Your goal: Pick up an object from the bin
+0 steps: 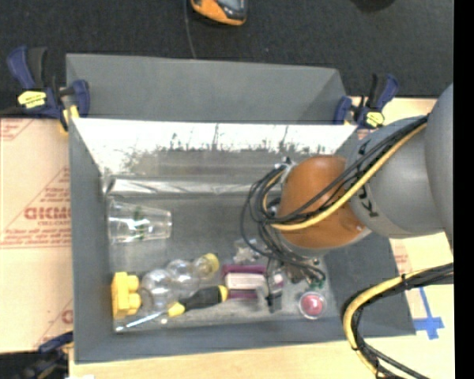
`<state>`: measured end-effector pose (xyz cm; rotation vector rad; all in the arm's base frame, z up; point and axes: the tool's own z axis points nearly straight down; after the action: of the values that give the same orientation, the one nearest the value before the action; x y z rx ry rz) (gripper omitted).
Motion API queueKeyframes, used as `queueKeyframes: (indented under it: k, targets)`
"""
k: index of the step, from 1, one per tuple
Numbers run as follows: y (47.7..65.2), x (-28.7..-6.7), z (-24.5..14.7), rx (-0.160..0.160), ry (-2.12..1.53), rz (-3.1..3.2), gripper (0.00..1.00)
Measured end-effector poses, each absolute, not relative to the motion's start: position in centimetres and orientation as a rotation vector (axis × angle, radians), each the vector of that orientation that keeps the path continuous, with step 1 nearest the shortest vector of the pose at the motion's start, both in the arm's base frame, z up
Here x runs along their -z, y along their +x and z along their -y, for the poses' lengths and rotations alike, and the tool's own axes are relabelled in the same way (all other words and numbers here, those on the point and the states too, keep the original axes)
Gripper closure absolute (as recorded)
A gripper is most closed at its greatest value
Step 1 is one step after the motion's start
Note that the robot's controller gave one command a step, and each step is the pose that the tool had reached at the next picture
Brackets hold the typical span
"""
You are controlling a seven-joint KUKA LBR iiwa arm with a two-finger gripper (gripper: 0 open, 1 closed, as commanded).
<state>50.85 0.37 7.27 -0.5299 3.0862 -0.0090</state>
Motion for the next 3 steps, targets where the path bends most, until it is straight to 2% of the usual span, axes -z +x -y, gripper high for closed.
queueKeyframes:
  k: [3]
  targets:
    - [50.85, -7.26, -0.37, 0.009, -0.532, -3.086, 1.00]
